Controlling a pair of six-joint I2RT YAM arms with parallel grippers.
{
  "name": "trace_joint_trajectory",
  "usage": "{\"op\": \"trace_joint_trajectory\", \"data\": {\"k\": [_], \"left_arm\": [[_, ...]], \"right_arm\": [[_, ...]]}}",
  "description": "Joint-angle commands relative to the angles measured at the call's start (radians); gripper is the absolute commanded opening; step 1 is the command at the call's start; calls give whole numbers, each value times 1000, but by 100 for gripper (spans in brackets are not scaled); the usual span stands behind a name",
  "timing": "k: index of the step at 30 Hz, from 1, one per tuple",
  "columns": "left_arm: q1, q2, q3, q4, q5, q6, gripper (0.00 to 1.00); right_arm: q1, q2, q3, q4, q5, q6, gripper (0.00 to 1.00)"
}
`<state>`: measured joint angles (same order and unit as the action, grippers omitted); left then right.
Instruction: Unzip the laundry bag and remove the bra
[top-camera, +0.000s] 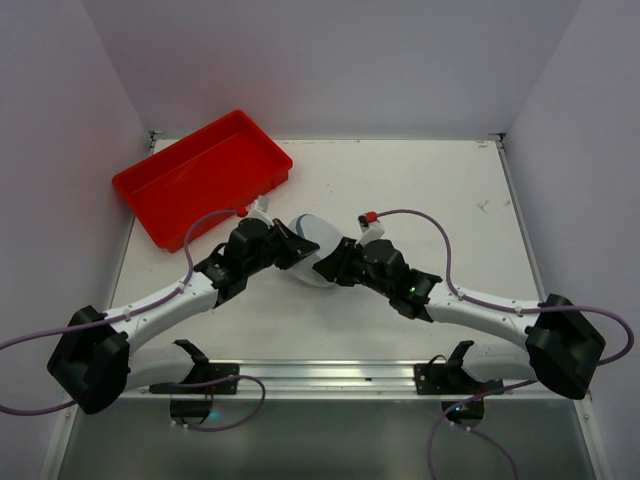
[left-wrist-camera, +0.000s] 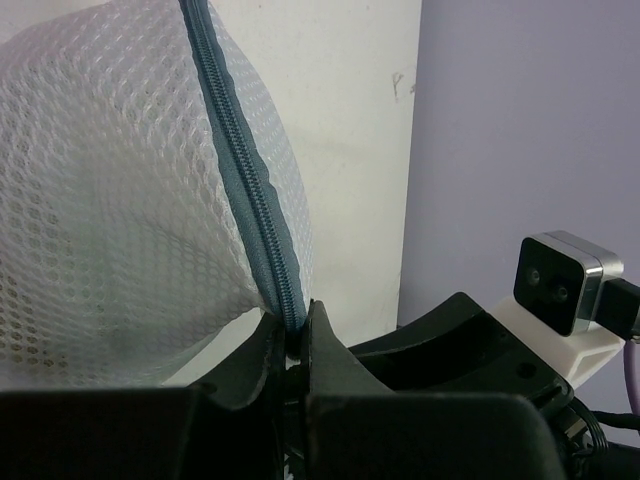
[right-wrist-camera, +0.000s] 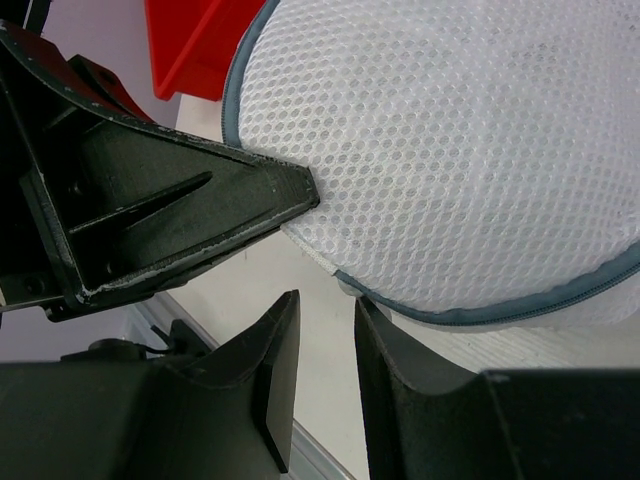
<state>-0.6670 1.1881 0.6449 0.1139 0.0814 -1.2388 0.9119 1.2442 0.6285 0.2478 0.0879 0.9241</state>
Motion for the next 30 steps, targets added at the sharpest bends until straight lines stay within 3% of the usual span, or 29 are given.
{"op": "trace_joint_trajectory", "data": {"k": [1,10,18,27,30], "left_arm": [[-9,-27,1,21,-12,-22,0],[-9,-39,-24,43,-32,-60,0],[-17,-33,-36,81,-32,-79,0],[-17,-30,-37,53,-42,-48,0],[-17,-35,-36,35,-57,-30,0]], "right_arm": [[2,0,-9,53,68,19,31],[2,8,-55,123,127,101,36],[2,32,-32,139,153,107,34],[2,-18,-67,107,174,45,24],[1,-58,-87,90,205,6,9]]}}
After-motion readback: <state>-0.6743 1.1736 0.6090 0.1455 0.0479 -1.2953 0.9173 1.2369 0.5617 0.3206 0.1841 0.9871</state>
